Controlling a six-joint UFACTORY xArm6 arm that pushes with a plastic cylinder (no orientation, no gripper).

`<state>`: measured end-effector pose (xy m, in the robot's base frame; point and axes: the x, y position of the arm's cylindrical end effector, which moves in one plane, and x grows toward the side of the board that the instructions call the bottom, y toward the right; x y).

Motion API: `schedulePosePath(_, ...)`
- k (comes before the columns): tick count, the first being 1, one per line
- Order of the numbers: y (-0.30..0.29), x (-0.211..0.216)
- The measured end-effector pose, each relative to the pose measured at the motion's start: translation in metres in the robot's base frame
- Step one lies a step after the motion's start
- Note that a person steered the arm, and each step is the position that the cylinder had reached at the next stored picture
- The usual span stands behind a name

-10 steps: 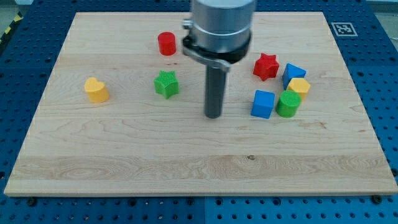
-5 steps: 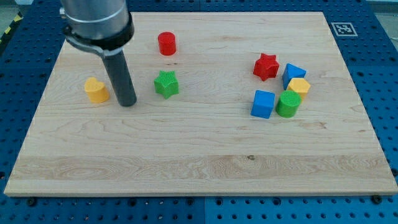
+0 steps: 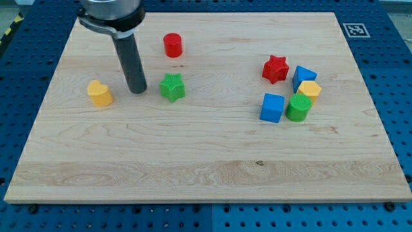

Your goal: Move the green star diagonal to the red star

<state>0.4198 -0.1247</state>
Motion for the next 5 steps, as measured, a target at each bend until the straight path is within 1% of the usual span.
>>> schedulePosePath(2, 0.037, 0.001)
schedulePosePath(3, 0.047, 0.013)
schedulePosePath(4, 0.043, 0.041)
schedulePosePath(5, 0.071, 0.034)
